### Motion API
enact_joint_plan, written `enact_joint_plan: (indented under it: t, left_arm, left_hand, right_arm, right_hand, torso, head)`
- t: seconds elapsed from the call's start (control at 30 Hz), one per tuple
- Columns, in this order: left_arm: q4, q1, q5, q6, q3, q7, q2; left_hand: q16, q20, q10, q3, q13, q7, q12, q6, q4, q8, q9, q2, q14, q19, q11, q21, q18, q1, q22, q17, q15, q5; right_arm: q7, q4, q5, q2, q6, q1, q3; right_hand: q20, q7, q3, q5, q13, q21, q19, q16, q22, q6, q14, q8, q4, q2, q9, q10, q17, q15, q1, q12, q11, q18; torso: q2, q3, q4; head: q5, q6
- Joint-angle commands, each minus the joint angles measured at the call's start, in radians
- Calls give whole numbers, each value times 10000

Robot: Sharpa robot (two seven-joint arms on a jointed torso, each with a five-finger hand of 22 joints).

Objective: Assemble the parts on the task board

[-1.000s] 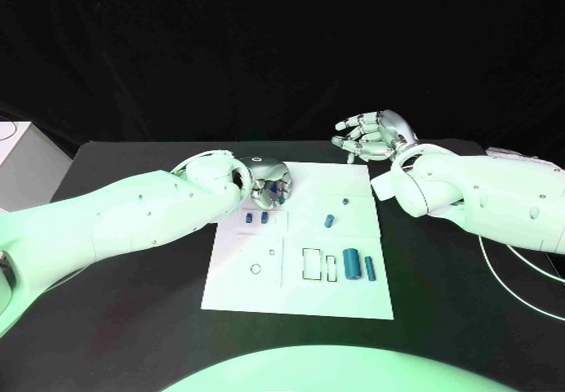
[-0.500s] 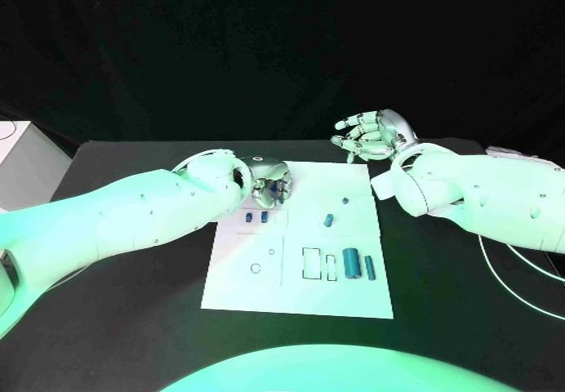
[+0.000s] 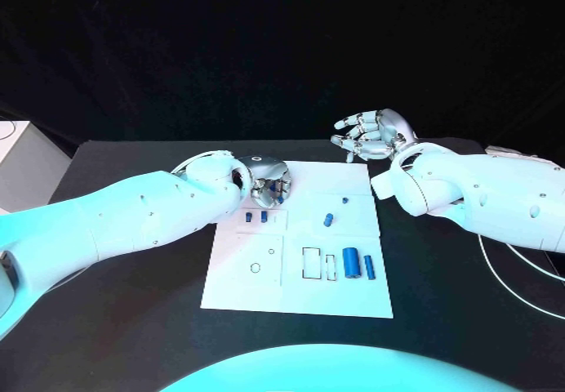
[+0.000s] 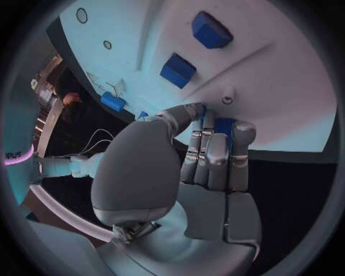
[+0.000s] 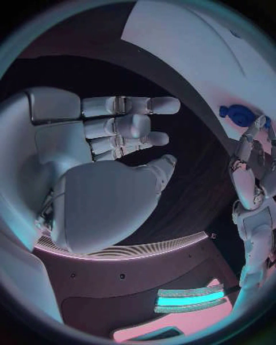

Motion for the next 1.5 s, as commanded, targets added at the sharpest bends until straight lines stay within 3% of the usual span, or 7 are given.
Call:
enact_joint_plan:
  t: [0.03, 0.27, 0.6, 0.8, 1.13, 1.5]
  left_arm:
    - [59, -17, -36, -530, -2, 281, -46]
    - [399, -25, 188, -963, 23, 521, -346]
    - [1356, -17, 1045, -447, 368, 558, -1265]
    - [1650, -12, 1227, 32, 460, 404, -1715]
    - [1607, -10, 1086, 636, 485, 161, -2066]
    - [1283, -12, 871, 494, 463, 176, -1972]
  left_hand:
    - [72, 19, 90, -9, 50, 17, -21, 88, -63, -28, 18, 125, 80, 80, 28, 42, -137, -17, 24, 19, 21, -41]
    - [73, 14, 133, -19, 61, 16, -48, 141, -79, -36, 34, 113, 91, 71, 26, 54, -135, -65, 24, -1, 17, -52]
    - [71, 20, 184, -125, 67, 8, -194, 207, -28, -101, 68, 59, 101, 14, 23, 28, -131, -320, -5, -54, 25, -79]
    - [69, 25, 208, -186, 66, -5, -269, 232, 9, -129, 85, 37, 95, -8, 16, 4, -129, -432, -19, -79, 25, -79]
    - [57, 27, 218, -209, 66, -11, -296, 240, 19, -140, 92, 26, 76, -46, 12, -29, -120, -466, -60, -123, 24, -80]
    - [54, 27, 230, -221, 67, -17, -309, 250, 24, -143, 96, 21, 69, -61, 7, -43, -117, -483, -74, -135, 23, -78]
  right_arm:
    - [109, 17, -32, -1, 81, -1, 1]
    - [96, 10, -32, 2, 110, -1, 1]
    - [88, -1, -32, -28, 124, -2, 1]
    - [86, -25, -32, -35, 132, -4, 1]
    - [91, -44, -32, -29, 135, -11, 0]
    - [95, -40, -32, -27, 120, -13, -1]
  right_hand:
    - [20, 22, 69, 38, -7, -56, 64, -59, -9, -2, -57, 50, 5, -9, -9, -19, -1, -10, -6, -51, 2, 190]
    - [21, 22, 69, 37, -26, -59, 68, -62, -11, 0, -55, 53, 13, -6, -10, -9, -1, -10, -25, -56, 4, 190]
    - [21, 22, 69, 37, -26, -59, 68, -62, -11, 0, -55, 53, 13, -6, -10, -9, -1, -10, -25, -56, 4, 190]
    - [21, 22, 69, 37, -26, -59, 68, -62, -11, 0, -55, 53, 13, -6, -10, -9, -1, -10, -25, -56, 4, 190]
    - [21, 22, 69, 37, -26, -59, 68, -62, -11, 0, -55, 53, 13, -6, -10, -9, -1, -10, -25, -56, 4, 190]
    - [21, 22, 69, 37, -26, -59, 68, -62, -11, 0, -55, 53, 13, -6, -10, -9, -1, -10, -25, -56, 4, 190]
  torso:
    - [-4, -5, 3]
    - [-4, -4, 0]
    - [-26, 4, 18]
    - [-19, -2, 20]
    - [5, -6, 5]
    - [15, 0, -3]
  head:
    - [-3, 13]
    - [0, 36]
    - [-4, 30]
    - [12, 34]
    - [64, 35]
    - [86, 18]
